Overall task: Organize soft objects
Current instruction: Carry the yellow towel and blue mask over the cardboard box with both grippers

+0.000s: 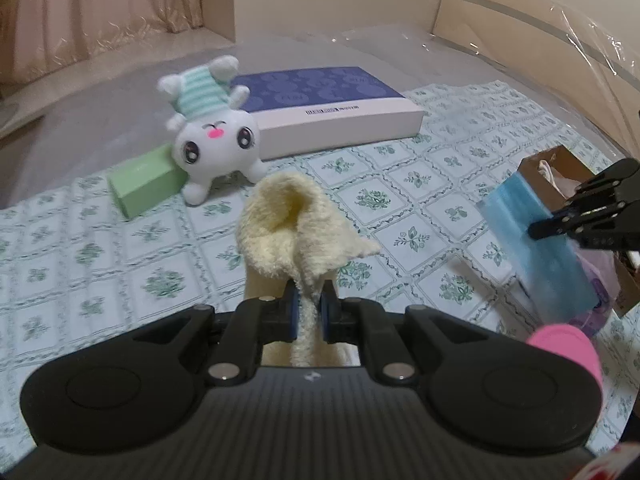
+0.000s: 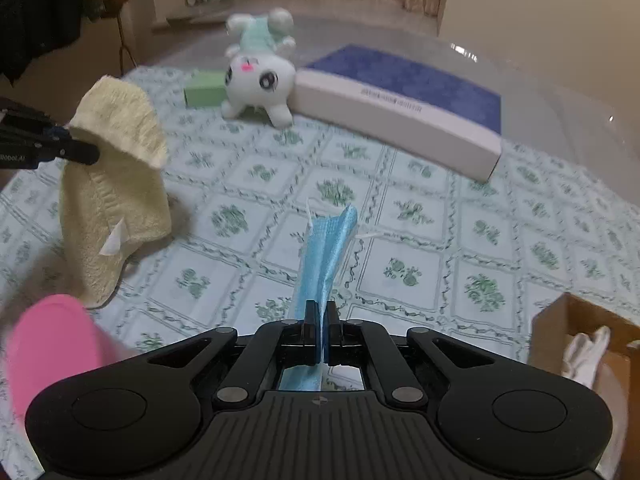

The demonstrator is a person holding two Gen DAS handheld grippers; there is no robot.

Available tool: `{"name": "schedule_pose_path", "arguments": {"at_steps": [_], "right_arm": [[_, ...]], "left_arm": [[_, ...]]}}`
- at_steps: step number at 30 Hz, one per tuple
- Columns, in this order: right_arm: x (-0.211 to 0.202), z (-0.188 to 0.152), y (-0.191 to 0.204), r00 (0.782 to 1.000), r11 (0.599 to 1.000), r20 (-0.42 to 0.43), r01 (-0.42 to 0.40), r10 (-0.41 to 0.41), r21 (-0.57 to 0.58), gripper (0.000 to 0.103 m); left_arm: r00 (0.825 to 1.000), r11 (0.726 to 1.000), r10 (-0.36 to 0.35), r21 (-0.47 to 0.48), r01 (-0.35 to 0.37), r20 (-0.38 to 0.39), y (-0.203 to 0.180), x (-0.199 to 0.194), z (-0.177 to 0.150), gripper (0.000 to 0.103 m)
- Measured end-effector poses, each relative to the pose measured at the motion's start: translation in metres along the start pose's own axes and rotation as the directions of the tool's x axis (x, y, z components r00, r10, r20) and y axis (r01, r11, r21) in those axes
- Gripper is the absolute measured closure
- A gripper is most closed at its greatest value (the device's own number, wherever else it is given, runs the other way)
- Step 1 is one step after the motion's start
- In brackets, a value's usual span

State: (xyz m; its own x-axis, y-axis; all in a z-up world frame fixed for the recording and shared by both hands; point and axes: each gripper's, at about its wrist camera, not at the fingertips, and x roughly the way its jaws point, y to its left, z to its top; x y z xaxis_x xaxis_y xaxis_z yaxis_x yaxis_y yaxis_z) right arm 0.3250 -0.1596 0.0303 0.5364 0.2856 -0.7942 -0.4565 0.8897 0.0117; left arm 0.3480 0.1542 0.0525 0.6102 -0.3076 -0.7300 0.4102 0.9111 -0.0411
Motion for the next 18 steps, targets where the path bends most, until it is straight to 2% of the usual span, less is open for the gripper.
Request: {"name": "schedule_pose_path", "arguments": {"at_steps": [9, 18], "right_arm": [[-0.076, -0.027, 0.023, 0.997, 1.0, 0.079, -0.002, 0.0, 0.023, 0.102], [-0.133, -0.089, 0.04, 0.995, 0.998, 0.102, -0.019, 0.012, 0.067, 0.102]], "left_arm": [[0.998, 0.998, 0.067, 0.007, -0.067, 0.011, -0.02, -0.084, -0.025, 0.094], [0.996, 0.996, 0.083, 0.035, -0.082, -0.025, -0.065, -0.154, -0.091, 0.094]]}}
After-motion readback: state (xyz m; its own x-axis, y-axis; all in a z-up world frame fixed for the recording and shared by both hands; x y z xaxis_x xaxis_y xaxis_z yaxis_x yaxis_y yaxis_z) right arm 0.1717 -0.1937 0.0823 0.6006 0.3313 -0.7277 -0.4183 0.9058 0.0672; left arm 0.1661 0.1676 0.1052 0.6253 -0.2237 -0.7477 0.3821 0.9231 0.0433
